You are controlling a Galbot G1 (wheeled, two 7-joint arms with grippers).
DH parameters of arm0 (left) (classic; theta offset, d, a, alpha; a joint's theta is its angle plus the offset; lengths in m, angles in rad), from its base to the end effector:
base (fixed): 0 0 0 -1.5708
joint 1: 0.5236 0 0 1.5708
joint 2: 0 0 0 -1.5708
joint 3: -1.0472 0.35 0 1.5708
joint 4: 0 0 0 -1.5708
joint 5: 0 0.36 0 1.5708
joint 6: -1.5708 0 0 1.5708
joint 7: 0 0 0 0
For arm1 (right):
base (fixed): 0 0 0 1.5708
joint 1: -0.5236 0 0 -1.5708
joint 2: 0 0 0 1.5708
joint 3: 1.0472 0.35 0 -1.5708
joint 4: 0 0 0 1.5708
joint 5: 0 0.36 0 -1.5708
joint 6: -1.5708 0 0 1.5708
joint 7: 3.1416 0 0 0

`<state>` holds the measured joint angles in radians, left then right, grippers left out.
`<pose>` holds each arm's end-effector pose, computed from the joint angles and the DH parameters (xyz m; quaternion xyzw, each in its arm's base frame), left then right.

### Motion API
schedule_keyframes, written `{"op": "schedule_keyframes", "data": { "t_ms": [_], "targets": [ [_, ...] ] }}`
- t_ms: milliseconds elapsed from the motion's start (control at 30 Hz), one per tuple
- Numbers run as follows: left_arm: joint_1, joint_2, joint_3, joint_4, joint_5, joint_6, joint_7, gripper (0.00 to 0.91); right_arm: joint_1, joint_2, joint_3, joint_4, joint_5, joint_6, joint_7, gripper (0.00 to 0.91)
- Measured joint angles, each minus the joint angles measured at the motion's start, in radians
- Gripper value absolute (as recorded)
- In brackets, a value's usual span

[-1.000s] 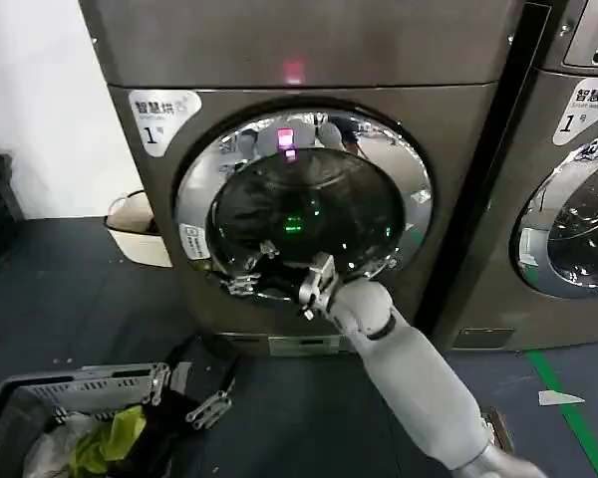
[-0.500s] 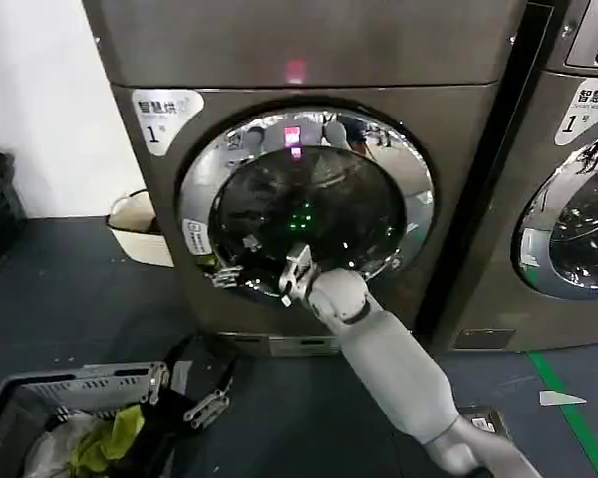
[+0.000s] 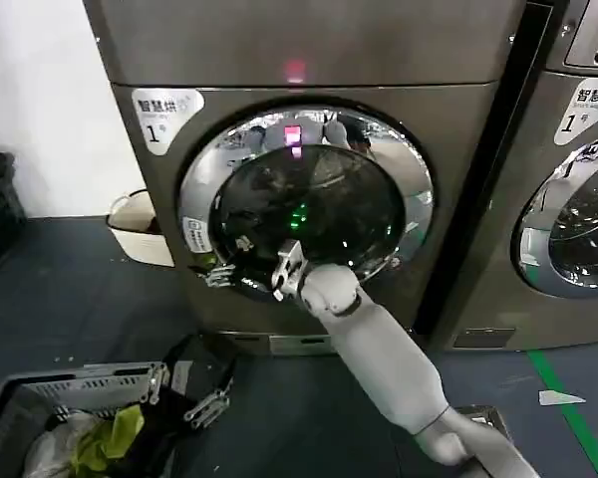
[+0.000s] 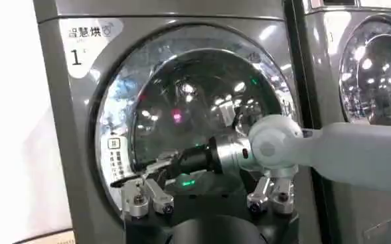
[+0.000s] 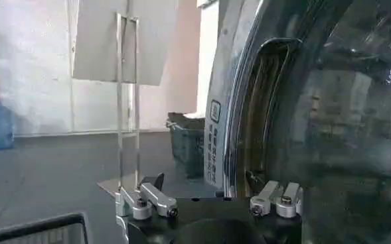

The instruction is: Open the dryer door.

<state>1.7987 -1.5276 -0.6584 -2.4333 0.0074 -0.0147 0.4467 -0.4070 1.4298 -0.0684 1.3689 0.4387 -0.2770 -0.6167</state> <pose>0.1182 0.0347 -0.2134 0.1905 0.9773 0.0799 0.0475 0.5009 0.1355 -0.1826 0.5532 -0.8330 0.0094 0.0048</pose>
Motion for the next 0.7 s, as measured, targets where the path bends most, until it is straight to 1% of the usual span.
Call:
{"op": "schedule_keyframes", "data": {
  "t_ms": [67, 167, 533, 700],
  "targets": [
    [-0.004, 0.002, -0.004, -0.001, 0.005, 0.011, 0.005, 0.907, 0.000, -0.007, 0.006, 0.009, 0.018, -0.003, -0.027, 0.907],
    [-0.012, 0.005, -0.009, -0.002, 0.005, 0.023, 0.005, 0.907, -0.006, -0.016, 0.007, 0.020, 0.023, -0.005, -0.054, 0.907],
    [-0.037, 0.020, -0.034, 0.005, -0.001, 0.048, -0.033, 0.907, -0.031, -0.031, 0.004, 0.048, 0.012, -0.001, -0.170, 0.907],
    [-0.060, 0.031, -0.055, 0.021, -0.044, 0.050, -0.008, 0.907, -0.035, -0.048, 0.009, 0.054, 0.011, 0.004, -0.217, 0.907]
  ]
}}
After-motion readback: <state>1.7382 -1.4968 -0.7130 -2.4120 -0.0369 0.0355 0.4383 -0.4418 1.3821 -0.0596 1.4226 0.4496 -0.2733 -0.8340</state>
